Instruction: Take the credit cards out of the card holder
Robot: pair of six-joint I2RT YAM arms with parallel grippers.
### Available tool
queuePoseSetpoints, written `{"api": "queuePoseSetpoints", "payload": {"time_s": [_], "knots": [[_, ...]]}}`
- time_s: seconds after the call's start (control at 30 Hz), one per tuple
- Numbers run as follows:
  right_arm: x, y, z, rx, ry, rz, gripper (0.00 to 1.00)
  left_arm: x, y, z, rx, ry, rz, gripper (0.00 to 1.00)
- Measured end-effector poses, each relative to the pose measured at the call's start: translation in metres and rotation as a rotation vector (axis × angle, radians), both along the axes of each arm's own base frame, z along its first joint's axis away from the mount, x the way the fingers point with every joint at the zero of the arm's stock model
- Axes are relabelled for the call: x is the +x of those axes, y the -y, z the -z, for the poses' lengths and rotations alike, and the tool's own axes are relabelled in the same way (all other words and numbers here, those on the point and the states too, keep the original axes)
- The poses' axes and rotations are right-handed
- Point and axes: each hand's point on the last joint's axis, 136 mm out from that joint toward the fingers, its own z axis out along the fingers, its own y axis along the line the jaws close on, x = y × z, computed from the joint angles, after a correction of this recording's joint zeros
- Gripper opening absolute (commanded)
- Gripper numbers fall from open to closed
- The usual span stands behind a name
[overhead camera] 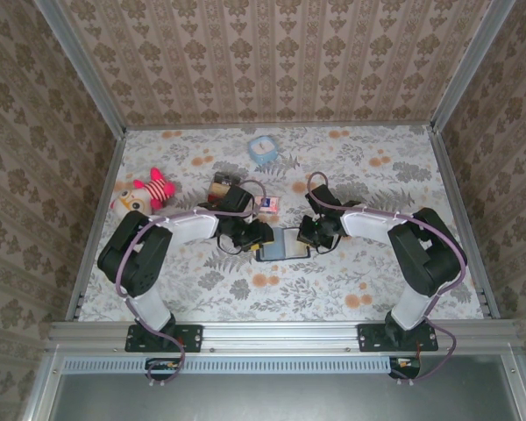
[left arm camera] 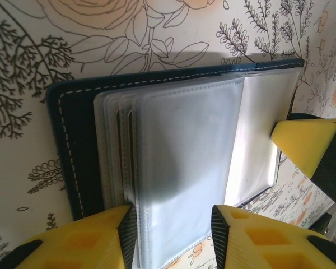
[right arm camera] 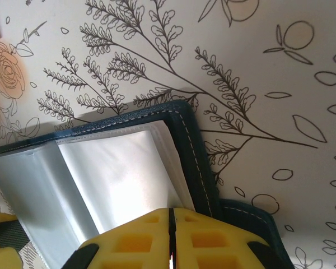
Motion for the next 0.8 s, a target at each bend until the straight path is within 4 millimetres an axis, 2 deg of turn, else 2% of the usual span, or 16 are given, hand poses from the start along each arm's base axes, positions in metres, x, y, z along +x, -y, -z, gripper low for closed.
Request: {"api": "queuePoseSetpoints", "payload": {"time_s": [0.2,0.57,0.8], "knots": [[0.001,-0.001,0.0,0.0,0.0,-0.001,0.1,0.0,0.003,-0.001,-0.017,-0.003,0.005,0.36],[0.002,-0.002,0.0,0.001,0.001,-0.002,0.09,0.001,0.008,-0.007,-0.051,0.008,0.016,0.37],[0.002,-0.002,0.0,0.001,0.003,-0.006,0.1,0.003,0.019,-0.021,-0.139,0.048,0.036,0.33]]}}
